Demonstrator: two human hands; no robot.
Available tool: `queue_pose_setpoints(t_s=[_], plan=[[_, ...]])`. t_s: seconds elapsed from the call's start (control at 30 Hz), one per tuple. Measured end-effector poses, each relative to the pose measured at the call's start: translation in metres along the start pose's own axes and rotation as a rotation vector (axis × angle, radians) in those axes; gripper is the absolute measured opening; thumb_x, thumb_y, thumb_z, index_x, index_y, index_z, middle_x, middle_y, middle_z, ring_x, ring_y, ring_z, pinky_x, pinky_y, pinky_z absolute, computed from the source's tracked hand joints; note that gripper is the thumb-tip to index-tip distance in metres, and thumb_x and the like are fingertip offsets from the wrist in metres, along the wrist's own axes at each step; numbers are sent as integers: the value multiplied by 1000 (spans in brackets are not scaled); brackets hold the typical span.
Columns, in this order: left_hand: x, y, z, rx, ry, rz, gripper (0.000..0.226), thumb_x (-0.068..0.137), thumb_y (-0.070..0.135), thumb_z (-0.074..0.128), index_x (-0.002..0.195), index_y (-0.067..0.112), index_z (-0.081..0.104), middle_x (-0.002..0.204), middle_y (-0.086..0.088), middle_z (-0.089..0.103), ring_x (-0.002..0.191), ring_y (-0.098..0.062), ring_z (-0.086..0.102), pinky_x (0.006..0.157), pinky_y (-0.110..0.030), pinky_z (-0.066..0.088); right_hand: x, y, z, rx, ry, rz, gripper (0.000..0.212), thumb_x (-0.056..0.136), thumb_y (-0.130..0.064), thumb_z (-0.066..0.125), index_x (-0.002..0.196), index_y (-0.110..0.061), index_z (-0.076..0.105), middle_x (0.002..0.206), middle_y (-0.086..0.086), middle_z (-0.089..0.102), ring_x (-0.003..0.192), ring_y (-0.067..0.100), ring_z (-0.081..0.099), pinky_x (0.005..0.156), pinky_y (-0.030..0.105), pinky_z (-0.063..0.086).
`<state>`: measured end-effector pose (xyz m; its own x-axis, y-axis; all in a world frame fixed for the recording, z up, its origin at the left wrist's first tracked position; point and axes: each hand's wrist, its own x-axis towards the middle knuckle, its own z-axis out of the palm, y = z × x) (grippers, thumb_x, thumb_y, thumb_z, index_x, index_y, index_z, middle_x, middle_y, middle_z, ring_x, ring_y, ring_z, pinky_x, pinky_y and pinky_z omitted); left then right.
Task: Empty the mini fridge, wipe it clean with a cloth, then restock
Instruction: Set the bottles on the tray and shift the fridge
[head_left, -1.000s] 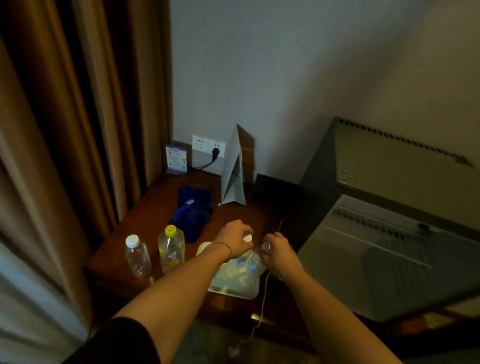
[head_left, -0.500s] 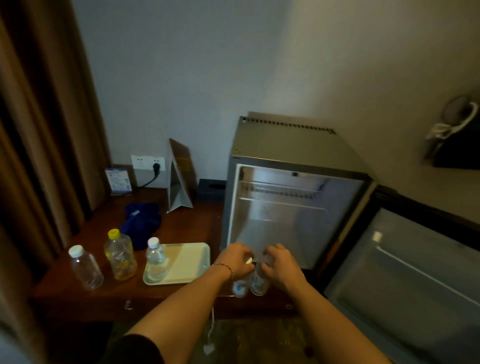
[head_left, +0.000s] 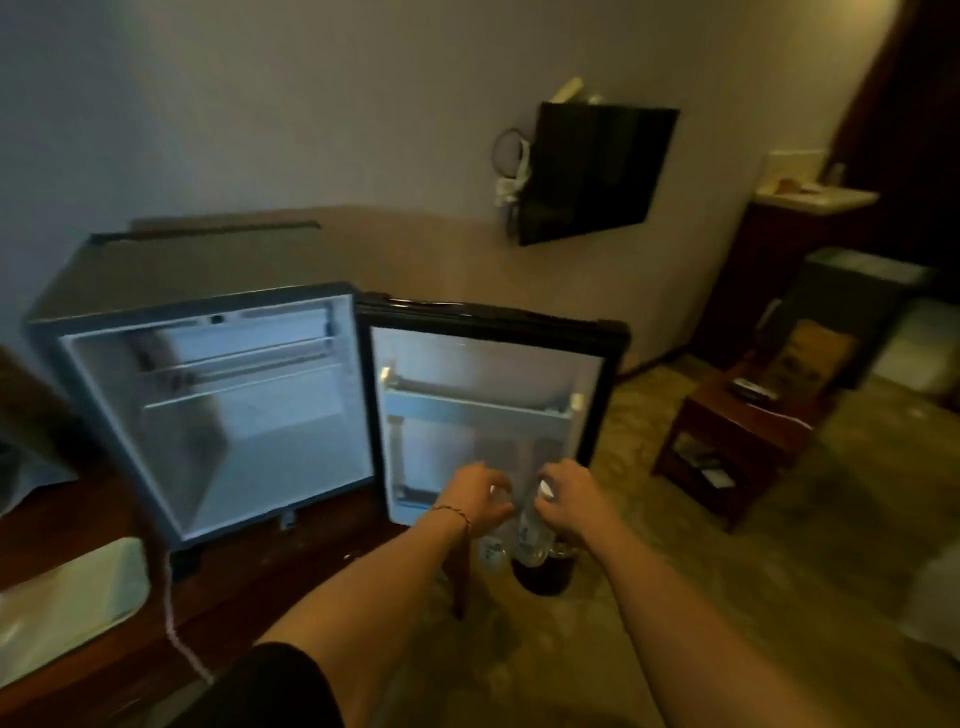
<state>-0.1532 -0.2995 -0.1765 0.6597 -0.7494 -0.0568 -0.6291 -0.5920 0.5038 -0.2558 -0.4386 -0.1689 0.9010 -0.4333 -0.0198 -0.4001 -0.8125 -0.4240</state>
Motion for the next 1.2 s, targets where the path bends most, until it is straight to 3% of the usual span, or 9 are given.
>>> queue_pose_setpoints(t_s=[0.07,0.2,0.3,0.37,0.53,0.67,0.93,1.2], plan=[[20,39,18,-13,-30,68,34,86,34,69,117,20,71,118,-11,61,110,-29,58,95,-38,49,-11,35,-20,18,50,73,27,89,-21,61,112,-8,69,114,18,60,108,34,59,79,27,39],[57,106,57,-65,-100,181,34,85,32,68,115,19,72,116,-7,64,105,-24,61,93,-37,52,-33,103,-50,17,102,229,32,94,-23,59,123,-10,63,125,12,55,115,30,56,88,30,43],[85,147,90,-70,-184,261,35,85,32,68,117,18,70,116,-5,65,104,-21,60,87,-31,51,-42,150,-65,-17,127,319,27,94,-24,59,117,-11,64,121,11,55,112,29,57,81,26,38],[105,170,112,-54,-220,314,39,85,35,69,121,18,68,122,-7,63,108,-22,59,92,-35,51,-43,176,-76,-33,144,380,25,94,-23,59,115,-9,64,117,11,55,109,29,57,78,26,36],[163,224,143,-5,-275,395,40,89,41,67,120,17,67,125,-9,61,113,-26,58,93,-36,50,-36,230,-112,-58,160,506,27,94,-27,59,113,-10,64,116,10,55,106,29,57,88,36,48],[213,254,153,-20,-272,432,34,88,39,65,114,18,69,120,-8,59,109,-25,58,87,-31,46,-17,269,-140,-87,174,582,25,94,-27,58,114,-12,64,115,9,54,106,27,57,87,34,47],[291,267,179,-28,-268,376,35,89,38,64,117,17,66,123,-9,54,115,-27,54,95,-34,47,49,345,-143,-104,99,546,23,93,-26,60,111,-12,63,114,8,54,106,26,56,87,34,47],[384,257,186,-39,-161,121,35,89,35,67,119,17,68,127,-7,58,116,-24,54,96,-33,46,178,415,-157,-57,-11,297,26,93,-25,60,115,-11,65,116,8,54,107,27,58,82,30,45]])
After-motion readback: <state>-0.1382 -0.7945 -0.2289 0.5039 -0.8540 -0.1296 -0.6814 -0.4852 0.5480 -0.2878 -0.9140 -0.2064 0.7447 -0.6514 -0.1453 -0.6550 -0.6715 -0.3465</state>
